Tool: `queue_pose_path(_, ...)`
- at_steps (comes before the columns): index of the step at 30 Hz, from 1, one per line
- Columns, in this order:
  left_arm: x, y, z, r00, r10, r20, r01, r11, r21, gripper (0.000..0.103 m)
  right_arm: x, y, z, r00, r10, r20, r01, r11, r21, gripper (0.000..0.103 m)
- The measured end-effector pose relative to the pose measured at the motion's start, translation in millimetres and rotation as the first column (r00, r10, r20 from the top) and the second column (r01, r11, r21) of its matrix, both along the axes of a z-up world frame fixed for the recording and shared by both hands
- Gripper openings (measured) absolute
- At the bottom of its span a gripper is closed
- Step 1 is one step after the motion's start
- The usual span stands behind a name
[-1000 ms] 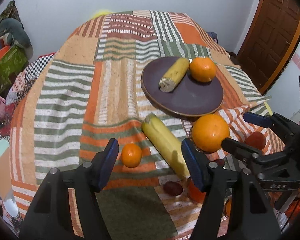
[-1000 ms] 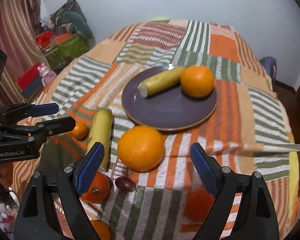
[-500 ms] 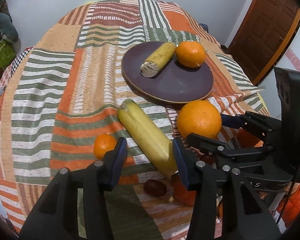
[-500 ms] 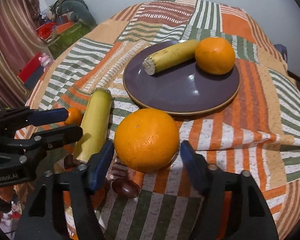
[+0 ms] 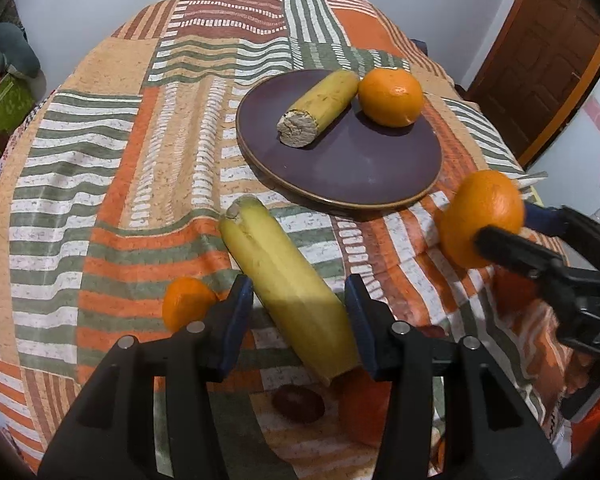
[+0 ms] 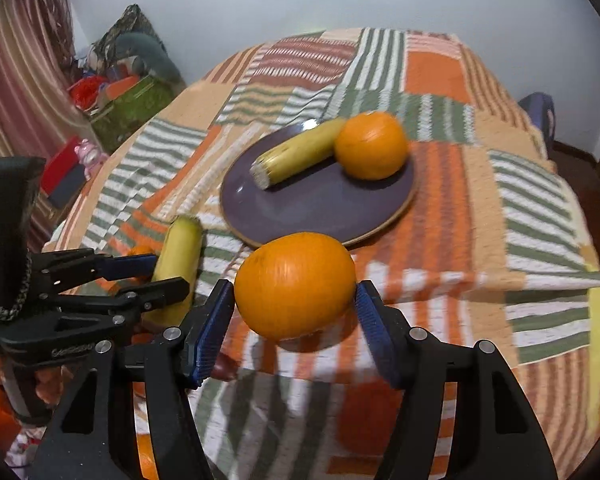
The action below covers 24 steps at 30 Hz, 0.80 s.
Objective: Organize fruits
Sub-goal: 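Grasp the second yellow corn cob with the left tool while the right tool grasps another orange, then carry the cob and orange onto the purple plate and open both tools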
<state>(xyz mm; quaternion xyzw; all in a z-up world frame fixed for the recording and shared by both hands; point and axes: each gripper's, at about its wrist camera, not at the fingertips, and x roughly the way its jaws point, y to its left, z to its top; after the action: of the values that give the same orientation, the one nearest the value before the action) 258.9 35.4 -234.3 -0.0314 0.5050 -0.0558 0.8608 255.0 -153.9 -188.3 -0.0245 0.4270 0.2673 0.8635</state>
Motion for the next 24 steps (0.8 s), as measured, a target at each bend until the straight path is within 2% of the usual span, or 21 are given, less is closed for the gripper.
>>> queue_pose_path(11,32.3,-4.0,-15.4,1.000,0.006,-0.025,-0.004,0.997,0.083,0.047,2.0,0.0,-7.6,1.000,0.023,-0.002,-0.023,0.998,-0.057,0.056)
queue_pose_path(17,32.0,5.1,-16.6,1.000,0.010,-0.020,-0.009,0.999,0.031,0.045,8.5,2.3,-12.8,0.999,0.041,-0.030,-0.042,0.997,-0.063,0.059)
queue_pose_path(21,35.3,3.0,-18.4,1.000,0.006,-0.025,-0.005,0.999,0.048,0.045,10.4,5.4,-21.8,0.996,0.058,-0.074,-0.063,0.996,-0.061,0.063)
queue_pose_path(24,35.5,4.2,-17.8,1.000,0.004,-0.027,-0.003,0.999,0.042,0.044,9.7,7.2,-23.1,0.995,0.060,-0.075,-0.065,0.996,-0.066,0.064)
